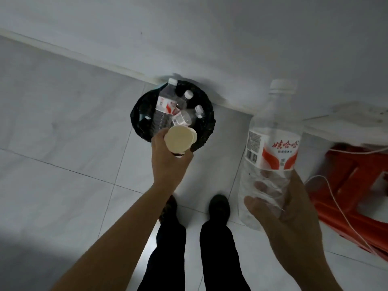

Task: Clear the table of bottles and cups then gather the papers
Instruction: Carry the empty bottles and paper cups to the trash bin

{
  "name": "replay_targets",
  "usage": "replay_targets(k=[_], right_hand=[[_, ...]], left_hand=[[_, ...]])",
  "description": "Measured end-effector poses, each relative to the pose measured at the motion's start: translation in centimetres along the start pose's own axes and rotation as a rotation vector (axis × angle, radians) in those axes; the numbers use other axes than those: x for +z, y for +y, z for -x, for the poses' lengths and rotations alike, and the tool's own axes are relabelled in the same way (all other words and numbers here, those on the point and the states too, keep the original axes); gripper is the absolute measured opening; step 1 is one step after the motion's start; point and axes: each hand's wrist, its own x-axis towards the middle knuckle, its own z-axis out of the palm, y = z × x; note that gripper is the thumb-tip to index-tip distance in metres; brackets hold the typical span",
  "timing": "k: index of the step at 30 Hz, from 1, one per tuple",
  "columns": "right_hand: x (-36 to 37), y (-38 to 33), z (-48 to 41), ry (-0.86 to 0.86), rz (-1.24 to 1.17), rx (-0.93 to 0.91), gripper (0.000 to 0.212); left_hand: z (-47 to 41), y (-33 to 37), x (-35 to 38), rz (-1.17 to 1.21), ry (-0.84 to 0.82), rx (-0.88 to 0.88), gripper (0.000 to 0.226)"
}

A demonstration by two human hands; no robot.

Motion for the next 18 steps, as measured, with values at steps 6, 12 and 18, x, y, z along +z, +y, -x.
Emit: replay_targets(k=[6, 12, 18], right_hand=[[3.7, 5.9, -4.5, 0.047, 0.004, 0.048, 0.084], [5.8, 6.8, -6.4, 0.005, -0.051, 0.071, 0.076], [10.5, 4.5, -9.7, -0.074, 0.053, -0.067, 0.055]], left_hand=[[-8.2, -8.2, 8.9, -0.170, -0.035, 0.028, 0.073], [-10.2, -12.5, 9.7, -0.308, -0.215, 0.000, 0.084], [-6.4, -13.0, 2.5, -0.476, -0.223, 0.177, 0.068]])
